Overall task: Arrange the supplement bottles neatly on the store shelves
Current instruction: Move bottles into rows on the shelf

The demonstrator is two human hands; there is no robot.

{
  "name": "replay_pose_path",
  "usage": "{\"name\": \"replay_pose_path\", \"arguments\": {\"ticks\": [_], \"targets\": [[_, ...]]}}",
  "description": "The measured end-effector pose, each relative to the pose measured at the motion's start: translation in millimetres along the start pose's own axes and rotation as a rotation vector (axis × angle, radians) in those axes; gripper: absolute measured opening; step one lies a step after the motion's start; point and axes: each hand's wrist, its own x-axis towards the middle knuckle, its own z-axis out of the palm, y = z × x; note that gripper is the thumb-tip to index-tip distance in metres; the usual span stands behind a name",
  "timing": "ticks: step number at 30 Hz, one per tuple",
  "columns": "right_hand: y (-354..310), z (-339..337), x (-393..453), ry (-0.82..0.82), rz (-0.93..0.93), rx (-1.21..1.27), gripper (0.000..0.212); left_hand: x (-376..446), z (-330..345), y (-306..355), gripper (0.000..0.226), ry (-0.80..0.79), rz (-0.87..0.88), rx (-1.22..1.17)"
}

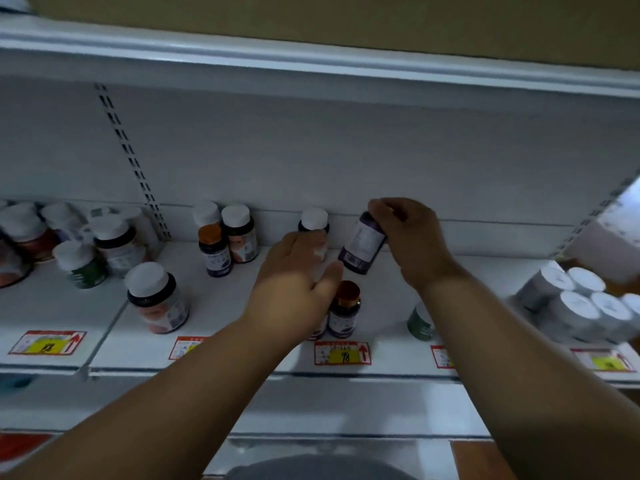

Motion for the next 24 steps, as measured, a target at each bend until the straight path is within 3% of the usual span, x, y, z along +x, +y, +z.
{"name": "replay_pose_path", "arguments": {"ticks": [2,5,9,13,17,21,24], "targets": [[-17.9,-1.5,-25.5,0.025,0.098,0.174,0.029,-5.8,-7.8,7.3,0.056,-0.03,-0.012,-0.105],[-37.6,-0.5,-64.6,-0.002,0.286,0.657,0.037,-22.5,-16.9,14.7,0.053,-0.059,0.017,-0.23],[-45.9,-6.2,-100.9,0.059,0.382,0.772,0.05,-47.3,-15.8,13.5,0.051,-0.139,0.033,-0.324],[-41.0,-21.3,-119.5,-0.058,0.482,0.95,0.022,-58.3,-11.4,15.2,0.056,-0.219,0.048,-0.371],[-33.2,-31.1,-135.2,-0.097,0.413,0.824,0.014,-62.9,-5.2,18.0,0.061,-0.258,0.035,-0.381],[-23.3,-35.3,-136.8,-0.116,0.366,0.658,0.04,-63.8,1.5,25.2,0.063,-0.249,0.027,-0.387],[-21.9,-43.4,-133.8,-0.117,0.395,0.682,0.04,-67.1,10.2,35.5,0.058,-0.267,0.006,-0.382]]}}
